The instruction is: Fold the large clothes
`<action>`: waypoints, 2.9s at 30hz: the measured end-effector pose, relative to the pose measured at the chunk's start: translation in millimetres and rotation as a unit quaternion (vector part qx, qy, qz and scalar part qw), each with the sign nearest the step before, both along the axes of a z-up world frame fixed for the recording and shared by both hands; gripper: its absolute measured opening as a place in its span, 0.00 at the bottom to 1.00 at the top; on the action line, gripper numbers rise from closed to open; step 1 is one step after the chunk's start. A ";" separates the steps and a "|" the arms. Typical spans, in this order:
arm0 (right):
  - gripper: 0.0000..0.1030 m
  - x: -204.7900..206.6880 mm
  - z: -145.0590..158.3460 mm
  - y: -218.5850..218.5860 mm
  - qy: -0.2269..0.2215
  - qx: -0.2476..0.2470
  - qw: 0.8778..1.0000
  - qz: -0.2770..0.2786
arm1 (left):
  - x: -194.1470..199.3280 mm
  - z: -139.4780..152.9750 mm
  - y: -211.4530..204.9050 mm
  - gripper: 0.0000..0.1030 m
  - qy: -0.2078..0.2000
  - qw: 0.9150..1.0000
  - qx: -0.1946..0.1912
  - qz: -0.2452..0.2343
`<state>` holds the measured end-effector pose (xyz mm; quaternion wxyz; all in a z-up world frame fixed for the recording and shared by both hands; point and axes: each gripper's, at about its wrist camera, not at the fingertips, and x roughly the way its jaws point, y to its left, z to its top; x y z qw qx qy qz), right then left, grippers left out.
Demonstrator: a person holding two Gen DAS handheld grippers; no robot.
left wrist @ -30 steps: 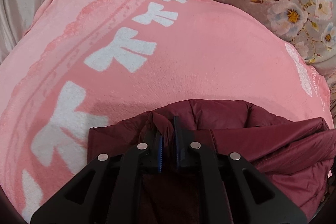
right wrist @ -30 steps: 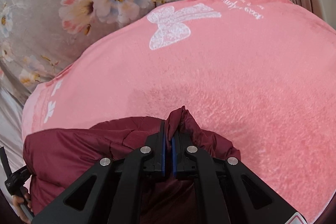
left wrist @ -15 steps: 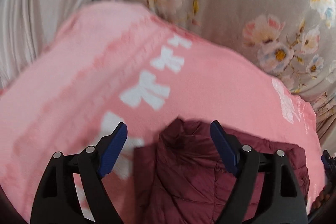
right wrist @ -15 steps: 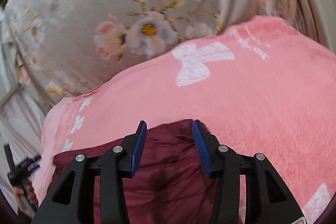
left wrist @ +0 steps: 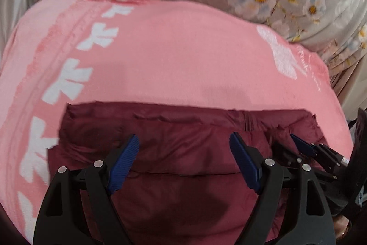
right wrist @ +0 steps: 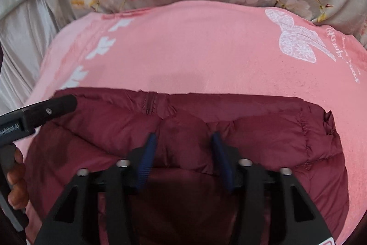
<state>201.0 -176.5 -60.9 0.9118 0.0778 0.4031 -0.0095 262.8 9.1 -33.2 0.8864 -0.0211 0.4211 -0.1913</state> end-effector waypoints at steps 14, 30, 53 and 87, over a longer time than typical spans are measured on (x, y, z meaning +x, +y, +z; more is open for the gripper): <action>0.07 51.0 -10.5 -32.7 -0.006 0.093 0.996 -0.014 | 54.1 -26.7 -30.5 0.76 0.007 1.000 0.019 0.013; 0.06 59.0 -30.7 -24.5 -0.018 0.059 0.998 -0.016 | 58.7 -54.1 -45.8 0.84 -0.038 0.997 0.054 0.028; 0.15 -48.5 -20.6 15.4 -0.035 0.073 0.997 -0.002 | -50.9 -42.3 -10.9 0.85 -0.028 0.997 0.048 0.044; 0.14 -56.0 -43.7 35.5 -0.053 0.006 0.998 -0.018 | -64.2 -64.1 -25.8 0.89 -0.081 0.988 0.115 0.062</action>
